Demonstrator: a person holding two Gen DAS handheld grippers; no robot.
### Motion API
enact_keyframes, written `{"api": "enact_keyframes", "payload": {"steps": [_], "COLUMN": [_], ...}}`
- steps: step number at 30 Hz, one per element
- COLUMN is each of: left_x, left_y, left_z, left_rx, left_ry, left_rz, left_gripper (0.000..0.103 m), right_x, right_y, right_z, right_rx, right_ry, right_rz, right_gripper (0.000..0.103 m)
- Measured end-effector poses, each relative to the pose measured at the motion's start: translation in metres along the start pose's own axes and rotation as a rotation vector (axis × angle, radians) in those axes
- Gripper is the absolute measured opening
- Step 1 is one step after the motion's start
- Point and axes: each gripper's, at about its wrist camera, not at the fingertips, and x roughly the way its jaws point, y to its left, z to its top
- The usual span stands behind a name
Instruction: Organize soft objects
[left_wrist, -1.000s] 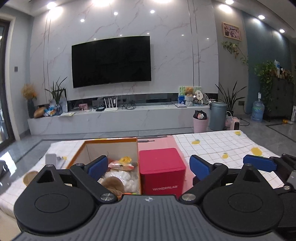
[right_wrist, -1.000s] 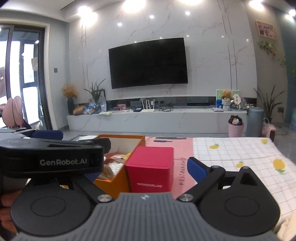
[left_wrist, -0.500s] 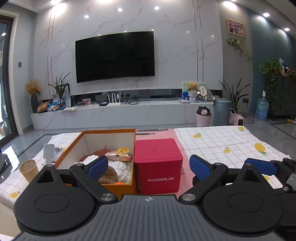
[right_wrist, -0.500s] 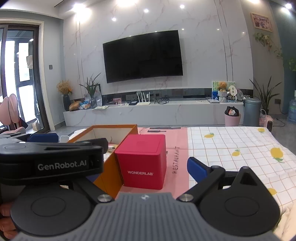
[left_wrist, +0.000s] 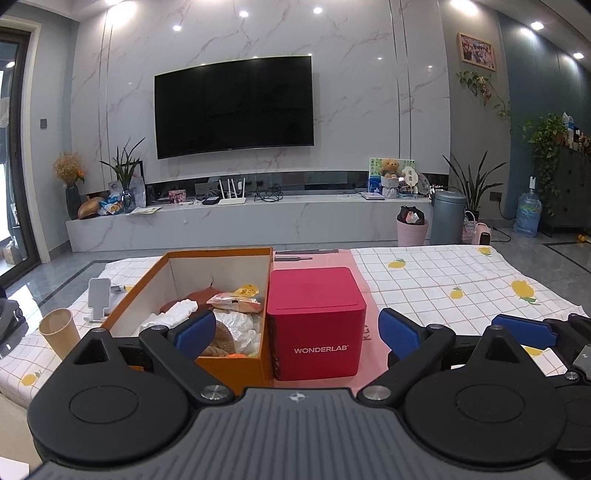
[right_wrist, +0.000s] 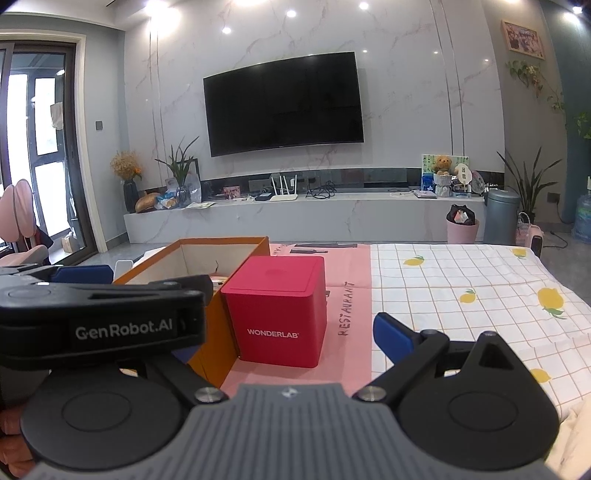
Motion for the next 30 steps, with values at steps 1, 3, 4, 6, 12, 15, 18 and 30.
{"api": "enact_keyframes", "payload": {"steps": [1, 3, 4, 6, 12, 15, 18, 30], "left_x": [0.000, 0.000, 0.000, 0.000, -0.001, -0.001, -0.001, 0.000], "left_y": [0.000, 0.000, 0.000, -0.003, -0.002, -0.003, -0.003, -0.002], "left_z": [0.001, 0.001, 0.002, 0.002, 0.002, 0.003, 0.003, 0.000], "left_rx": [0.000, 0.003, 0.006, 0.012, 0.016, 0.023, 0.025, 0.028], "left_ry": [0.002, 0.007, 0.011, 0.010, 0.012, 0.015, 0.015, 0.031], "left_rz": [0.001, -0.005, -0.005, 0.001, 0.006, 0.010, 0.010, 0.019], "left_gripper": [0.103, 0.103, 0.103, 0.103, 0.103, 0.103, 0.103, 0.103], "right_x": [0.000, 0.000, 0.000, 0.002, 0.002, 0.002, 0.003, 0.005], "right_y": [-0.001, -0.001, -0.002, -0.004, -0.007, -0.007, -0.009, -0.011], "right_z": [0.000, 0.000, 0.000, 0.000, -0.001, -0.001, -0.002, -0.002], "right_rx": [0.002, 0.007, 0.012, 0.021, 0.030, 0.033, 0.035, 0.041], "right_ry": [0.000, 0.003, 0.004, 0.007, 0.004, 0.004, 0.006, 0.020], "right_rz": [0.001, 0.006, 0.011, 0.018, 0.026, 0.029, 0.034, 0.041], "right_gripper": [0.095, 0.095, 0.095, 0.095, 0.095, 0.095, 0.095, 0.095]}}
